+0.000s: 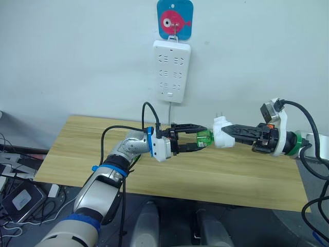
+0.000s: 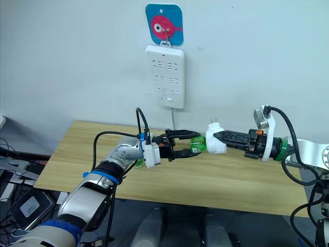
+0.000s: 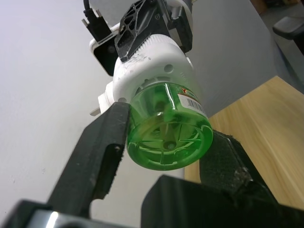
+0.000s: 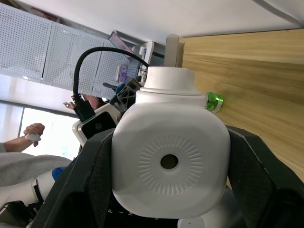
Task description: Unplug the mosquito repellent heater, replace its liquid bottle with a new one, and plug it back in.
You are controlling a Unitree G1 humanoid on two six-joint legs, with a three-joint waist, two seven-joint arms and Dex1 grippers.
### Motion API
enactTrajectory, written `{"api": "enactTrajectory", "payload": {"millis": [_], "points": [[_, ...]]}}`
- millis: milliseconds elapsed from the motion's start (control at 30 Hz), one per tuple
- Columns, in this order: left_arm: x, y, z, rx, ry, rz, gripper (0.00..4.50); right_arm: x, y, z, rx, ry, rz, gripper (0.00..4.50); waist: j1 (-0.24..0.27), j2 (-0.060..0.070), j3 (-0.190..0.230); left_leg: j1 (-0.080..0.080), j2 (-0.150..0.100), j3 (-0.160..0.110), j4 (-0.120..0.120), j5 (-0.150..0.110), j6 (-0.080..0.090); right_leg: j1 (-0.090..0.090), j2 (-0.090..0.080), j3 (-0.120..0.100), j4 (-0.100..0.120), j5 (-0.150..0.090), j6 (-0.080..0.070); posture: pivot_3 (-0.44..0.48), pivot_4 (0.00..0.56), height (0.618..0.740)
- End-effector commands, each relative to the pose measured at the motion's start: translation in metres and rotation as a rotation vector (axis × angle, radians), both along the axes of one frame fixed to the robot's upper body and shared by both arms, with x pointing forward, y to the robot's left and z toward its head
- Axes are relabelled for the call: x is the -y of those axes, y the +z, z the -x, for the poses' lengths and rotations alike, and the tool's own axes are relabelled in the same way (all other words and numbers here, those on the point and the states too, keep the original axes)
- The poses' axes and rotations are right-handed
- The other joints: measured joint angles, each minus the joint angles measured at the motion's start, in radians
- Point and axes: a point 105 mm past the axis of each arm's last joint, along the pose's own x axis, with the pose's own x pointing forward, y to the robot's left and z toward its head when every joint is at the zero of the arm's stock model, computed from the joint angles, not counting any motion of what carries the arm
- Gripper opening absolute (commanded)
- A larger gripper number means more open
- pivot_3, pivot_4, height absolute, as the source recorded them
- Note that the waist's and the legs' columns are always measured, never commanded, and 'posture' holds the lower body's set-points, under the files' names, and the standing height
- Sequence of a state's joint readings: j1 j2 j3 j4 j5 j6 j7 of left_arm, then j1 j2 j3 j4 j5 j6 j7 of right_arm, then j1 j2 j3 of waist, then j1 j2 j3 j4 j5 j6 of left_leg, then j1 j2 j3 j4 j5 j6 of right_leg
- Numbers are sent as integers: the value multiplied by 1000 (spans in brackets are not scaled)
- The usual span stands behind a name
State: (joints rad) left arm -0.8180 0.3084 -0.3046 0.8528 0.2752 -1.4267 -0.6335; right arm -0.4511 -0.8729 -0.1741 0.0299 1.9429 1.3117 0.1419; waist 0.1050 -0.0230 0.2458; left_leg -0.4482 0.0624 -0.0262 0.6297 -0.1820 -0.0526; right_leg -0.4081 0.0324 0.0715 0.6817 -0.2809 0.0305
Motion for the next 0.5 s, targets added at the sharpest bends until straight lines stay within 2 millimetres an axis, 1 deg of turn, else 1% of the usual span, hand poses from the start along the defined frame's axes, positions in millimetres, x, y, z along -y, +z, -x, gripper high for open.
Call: {"api": "enactTrajectory", "payload": {"millis": [33,133,233,267,300,333,367,400,433,467,500], "points": [[6,9,2,21,-21,40,2357,-6,15,8,58,55,-47,2996,0,0,0,0,0,0,0,0,0,0,0,0,0,0,0,188,222,740],[6,15,6,9,-43,78,2357,-6,14,8,53,57,-44,2996,0,0,0,0,0,0,0,0,0,0,0,0,0,0,0,192,223,740],[7,18,8,-64,-57,99,2357,-5,13,10,49,61,-35,2996,0,0,0,0,0,0,0,0,0,0,0,0,1,0,0,192,222,740],[7,25,2,-204,-35,117,2357,-4,12,11,46,65,-16,2996,-1,0,0,0,0,0,0,0,0,0,0,0,1,0,0,192,222,740],[7,28,1,-325,-52,124,2357,-3,11,13,43,69,-3,2996,-5,1,0,0,0,0,0,0,0,0,0,0,1,0,0,191,222,740],[7,33,5,-450,-96,110,2357,-3,11,15,43,75,9,2996,-7,1,-1,0,0,0,0,0,0,0,0,0,1,0,0,191,222,740],[7,36,10,-530,-136,91,2357,-2,11,16,43,80,15,2996,-9,1,-1,0,0,0,0,0,0,0,-1,0,1,0,0,188,223,740],[1,50,3,-843,-164,126,2357,-3,12,21,49,104,34,2996,-12,1,-1,0,0,-1,0,0,0,0,-1,-1,1,0,0,187,222,740],[-1,56,6,-1103,-221,100,2357,-3,13,25,54,124,45,2996,-15,1,0,0,1,-3,0,0,0,0,0,-3,2,0,0,187,222,740],[0,58,13,-1277,-263,55,2357,-3,14,28,57,138,52,2996,-22,1,0,0,1,-5,1,0,0,0,0,-4,3,0,0,191,221,740],[-3,61,18,-1489,-310,9,2357,-4,15,30,60,153,51,2996,-28,2,-1,0,1,-8,1,0,0,0,0,-6,6,0,-1,192,222,740]]}}
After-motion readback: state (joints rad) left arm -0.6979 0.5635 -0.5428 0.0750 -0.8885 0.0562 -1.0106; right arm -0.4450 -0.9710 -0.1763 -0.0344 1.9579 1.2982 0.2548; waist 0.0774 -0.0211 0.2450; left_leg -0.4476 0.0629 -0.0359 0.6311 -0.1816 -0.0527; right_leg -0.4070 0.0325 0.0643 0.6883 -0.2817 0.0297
